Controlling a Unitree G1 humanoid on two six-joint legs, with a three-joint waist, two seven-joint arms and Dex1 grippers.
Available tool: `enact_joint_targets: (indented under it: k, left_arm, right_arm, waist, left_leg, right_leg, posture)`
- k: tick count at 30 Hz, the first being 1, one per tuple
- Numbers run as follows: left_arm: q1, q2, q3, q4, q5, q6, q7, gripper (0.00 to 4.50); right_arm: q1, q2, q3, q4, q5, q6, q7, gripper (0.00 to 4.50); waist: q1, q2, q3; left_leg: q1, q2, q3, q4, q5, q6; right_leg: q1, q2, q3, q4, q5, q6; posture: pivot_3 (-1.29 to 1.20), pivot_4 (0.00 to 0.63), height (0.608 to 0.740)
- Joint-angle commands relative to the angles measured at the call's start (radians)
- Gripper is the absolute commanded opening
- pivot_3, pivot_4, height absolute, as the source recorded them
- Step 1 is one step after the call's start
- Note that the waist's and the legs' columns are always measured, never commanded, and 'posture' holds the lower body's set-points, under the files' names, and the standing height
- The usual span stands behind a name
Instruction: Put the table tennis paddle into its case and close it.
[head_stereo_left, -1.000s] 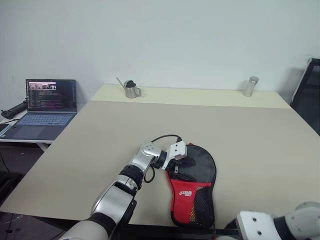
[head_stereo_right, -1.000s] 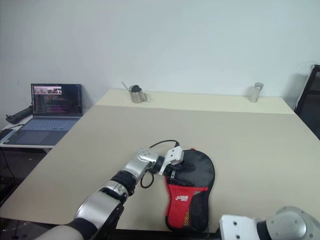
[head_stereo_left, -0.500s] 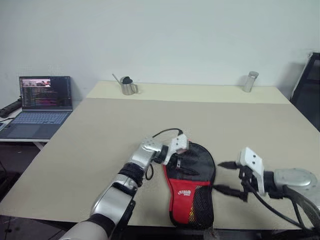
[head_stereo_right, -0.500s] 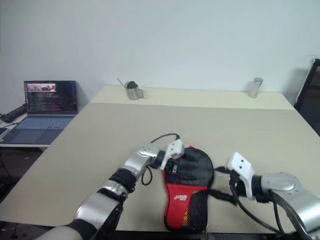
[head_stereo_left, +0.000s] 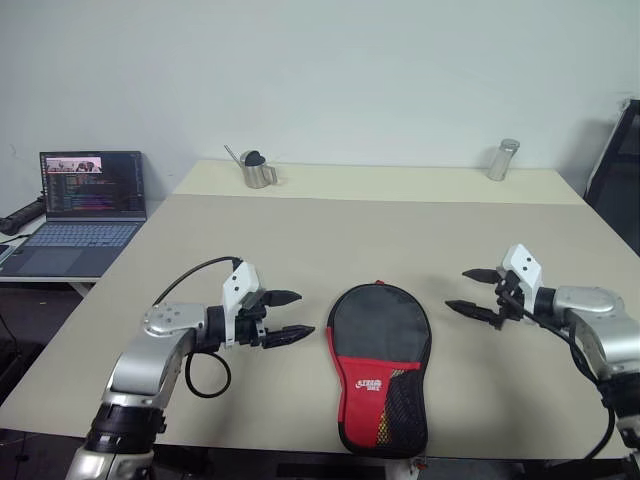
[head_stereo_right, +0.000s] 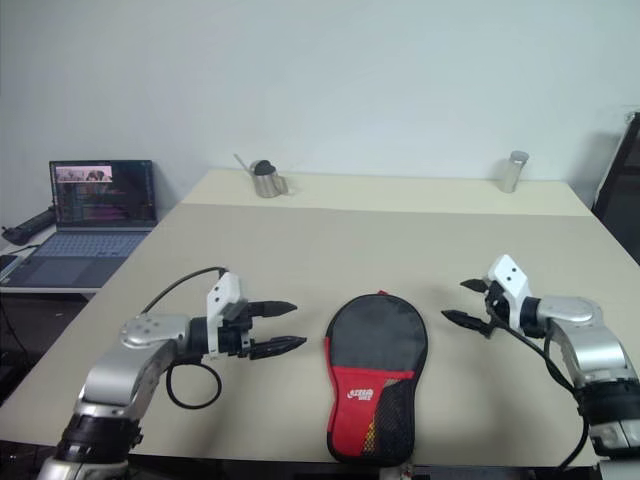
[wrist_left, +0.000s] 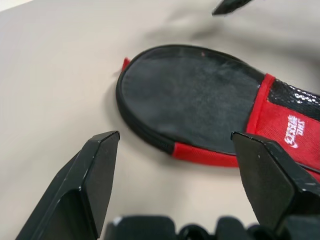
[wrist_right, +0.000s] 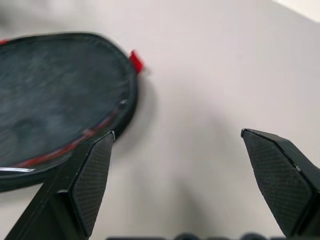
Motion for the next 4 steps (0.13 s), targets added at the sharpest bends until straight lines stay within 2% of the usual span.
enact_joint_targets:
  k: [1,4]
  left_arm:
    - [0.067,-0.006,0.034,-0.099,-0.052,0.027,0.062,3.9]
    - [0.085,-0.022,0.026,-0.113,-0.063,0.027,0.107,3.9]
  right_arm:
    - [-0.03,-0.008,0.013,-0.003,-0.023,-0.032,0.048,4.45]
    - [-0.044,-0.013,0.018,-0.006,-0.034,-0.028,0.068,4.45]
  waist:
    - [-0.002,0.0,0.0]
    - [-0.006,0.001,0.001]
  left_leg:
    - [0.0,0.0,0.0,-0.001,0.0,0.0]
    - [0.0,0.001,0.0,-0.002,0.0,0.0]
  right_leg:
    - [0.0,0.0,0.0,0.0,0.0,0.0]
    - [-0.001,0.0,0.0,0.0,0.0,0.0]
  posture:
    - [0.0,0.15,0.74]
    - [0.0,0.15,0.74]
